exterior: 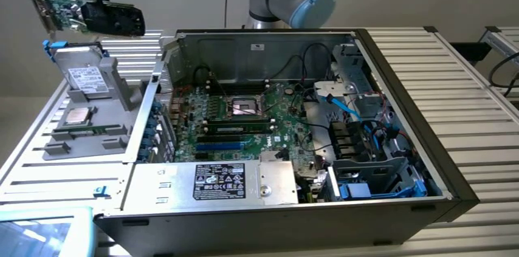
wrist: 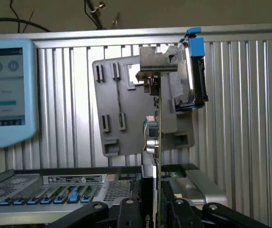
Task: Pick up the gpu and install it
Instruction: 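Pick up the gpu and move the gpu toward the slot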
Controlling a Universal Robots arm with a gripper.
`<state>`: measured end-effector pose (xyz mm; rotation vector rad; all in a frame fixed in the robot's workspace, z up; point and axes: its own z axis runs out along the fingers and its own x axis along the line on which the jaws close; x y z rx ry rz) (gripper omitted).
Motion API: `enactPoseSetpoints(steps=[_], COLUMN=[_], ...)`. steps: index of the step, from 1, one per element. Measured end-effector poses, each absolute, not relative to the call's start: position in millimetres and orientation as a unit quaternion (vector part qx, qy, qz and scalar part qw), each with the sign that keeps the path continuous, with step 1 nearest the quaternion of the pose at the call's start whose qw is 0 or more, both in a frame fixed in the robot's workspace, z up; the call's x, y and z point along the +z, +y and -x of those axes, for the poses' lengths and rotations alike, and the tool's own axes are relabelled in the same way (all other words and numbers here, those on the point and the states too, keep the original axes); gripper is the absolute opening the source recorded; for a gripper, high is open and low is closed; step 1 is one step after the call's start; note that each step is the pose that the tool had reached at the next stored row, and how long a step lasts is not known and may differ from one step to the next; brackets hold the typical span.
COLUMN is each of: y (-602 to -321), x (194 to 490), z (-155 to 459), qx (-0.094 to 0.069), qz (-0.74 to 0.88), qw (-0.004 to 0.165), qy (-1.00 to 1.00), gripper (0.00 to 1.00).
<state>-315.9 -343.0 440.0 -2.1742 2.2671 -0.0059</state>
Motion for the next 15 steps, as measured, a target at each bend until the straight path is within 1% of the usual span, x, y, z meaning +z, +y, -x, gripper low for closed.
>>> enactPoseSetpoints(steps=[5,7,9,13,15], y=[-343.1,-343.0,-342.3,-340.4,-340.4], x=[440.0,440.8,441.2,441.6,441.6], z=[315.9,315.8,315.9,315.9,315.9], qx=[-0.002,-0.004,-0.012,-0.033,-0.033], qz=[0.695,0.695,0.695,0.696,0.696], qw=[0.0,-0.002,-0.009,-0.029,-0.029], qy=[0.719,0.719,0.718,0.717,0.717], gripper=[0.27,0.27,0.27,0.27,0.27])
